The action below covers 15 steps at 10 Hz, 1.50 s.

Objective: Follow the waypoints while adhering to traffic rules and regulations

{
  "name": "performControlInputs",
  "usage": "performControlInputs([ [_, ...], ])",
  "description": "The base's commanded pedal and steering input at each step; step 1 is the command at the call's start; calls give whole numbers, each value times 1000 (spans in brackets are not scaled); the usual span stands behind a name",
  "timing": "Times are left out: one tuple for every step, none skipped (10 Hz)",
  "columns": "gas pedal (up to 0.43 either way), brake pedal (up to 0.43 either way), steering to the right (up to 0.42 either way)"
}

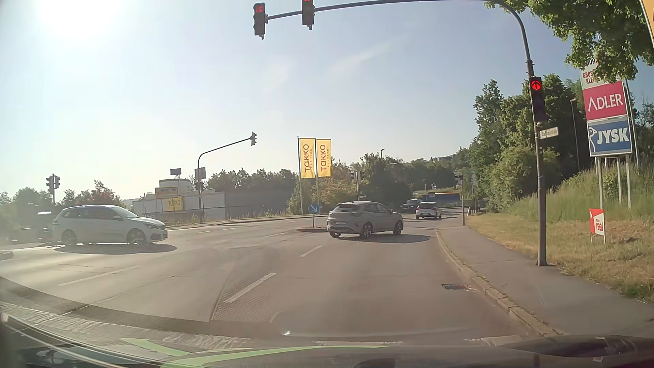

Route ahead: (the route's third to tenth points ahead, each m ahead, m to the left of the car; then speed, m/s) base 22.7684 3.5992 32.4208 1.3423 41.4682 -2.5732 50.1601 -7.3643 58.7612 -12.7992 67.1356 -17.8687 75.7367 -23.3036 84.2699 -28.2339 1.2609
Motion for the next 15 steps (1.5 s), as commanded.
performControlInputs([
  [0,329,46],
  [0,323,48],
  [0,323,48],
  [0,329,48],
  [0,329,48],
  [0,329,49],
  [0,329,48],
  [0,323,45],
  [0,323,44],
  [0,317,44],
  [0,311,44],
  [0,317,44],
  [0,317,44],
  [0,317,44],
  [0,311,44],
])
